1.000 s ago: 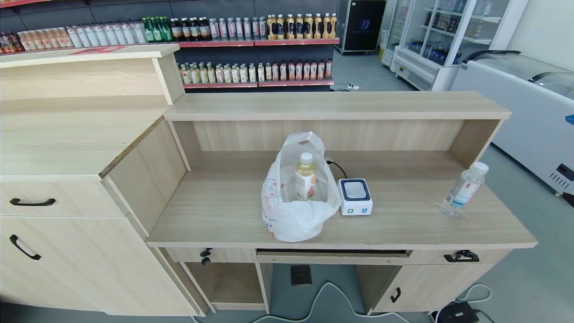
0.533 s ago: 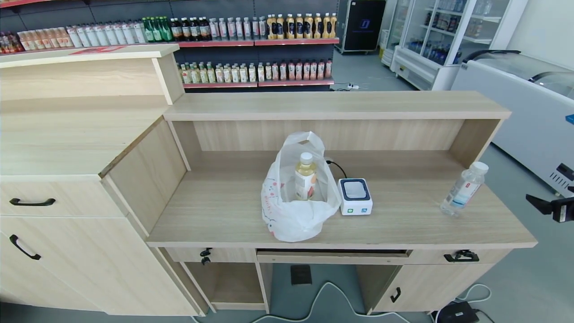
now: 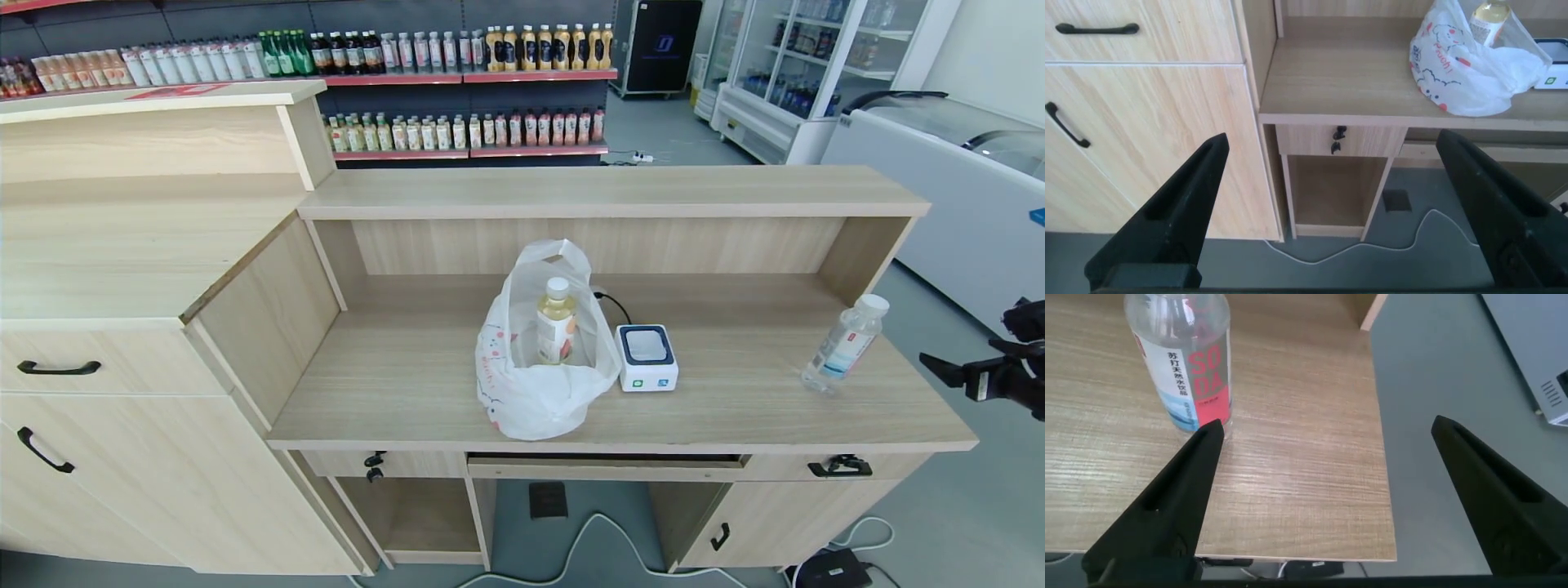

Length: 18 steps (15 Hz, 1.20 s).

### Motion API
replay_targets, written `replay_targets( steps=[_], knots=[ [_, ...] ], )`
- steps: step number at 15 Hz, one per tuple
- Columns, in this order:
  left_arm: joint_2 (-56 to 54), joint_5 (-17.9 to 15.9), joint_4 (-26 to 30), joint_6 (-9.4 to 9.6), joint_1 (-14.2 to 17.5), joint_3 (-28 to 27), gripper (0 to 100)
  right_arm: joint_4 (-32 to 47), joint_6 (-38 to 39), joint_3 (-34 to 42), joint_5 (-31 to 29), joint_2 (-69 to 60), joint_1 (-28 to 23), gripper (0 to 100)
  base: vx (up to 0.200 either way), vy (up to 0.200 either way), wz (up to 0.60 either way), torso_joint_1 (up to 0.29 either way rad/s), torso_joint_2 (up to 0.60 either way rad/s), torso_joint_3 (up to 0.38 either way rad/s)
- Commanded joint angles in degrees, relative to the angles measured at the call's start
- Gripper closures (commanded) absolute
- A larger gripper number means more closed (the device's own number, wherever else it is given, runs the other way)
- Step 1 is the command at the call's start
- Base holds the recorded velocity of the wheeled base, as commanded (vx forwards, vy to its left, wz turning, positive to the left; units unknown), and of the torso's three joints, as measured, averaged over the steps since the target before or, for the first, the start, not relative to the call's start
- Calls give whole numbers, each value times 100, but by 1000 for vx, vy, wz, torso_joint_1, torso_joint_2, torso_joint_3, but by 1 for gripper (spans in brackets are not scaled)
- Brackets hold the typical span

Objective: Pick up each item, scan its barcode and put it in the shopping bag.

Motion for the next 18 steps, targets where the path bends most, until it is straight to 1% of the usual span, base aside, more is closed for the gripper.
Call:
replay_targets(
  steps=[1, 3, 7, 11, 15, 18],
  knots=[
    [-2, 11, 0, 0, 0, 0, 0, 0, 109, -113, 5, 182, 71, 0, 0, 0, 0, 0, 0, 0],
    [-2, 2, 0, 0, 0, 0, 0, 17, 284, -341, -3, 323, 220, 0, 0, 0, 0, 0, 0, 0],
    [-2, 11, 0, 0, 0, 0, 0, 17, 284, -588, -3, 569, 475, 0, 0, 0, 0, 0, 0, 0],
    [-2, 11, 0, 0, 0, 0, 0, 79, 284, -728, -12, 727, 607, 0, 0, 0, 0, 0, 0, 0],
    [-2, 11, 0, 0, 0, 0, 0, 96, 284, -1176, -21, 982, 800, 0, 0, 0, 0, 0, 0, 0],
    [-2, 2, 0, 0, 0, 0, 0, 140, 284, -1299, -21, 1114, 950, 0, 0, 0, 0, 0, 0, 0]
  ],
)
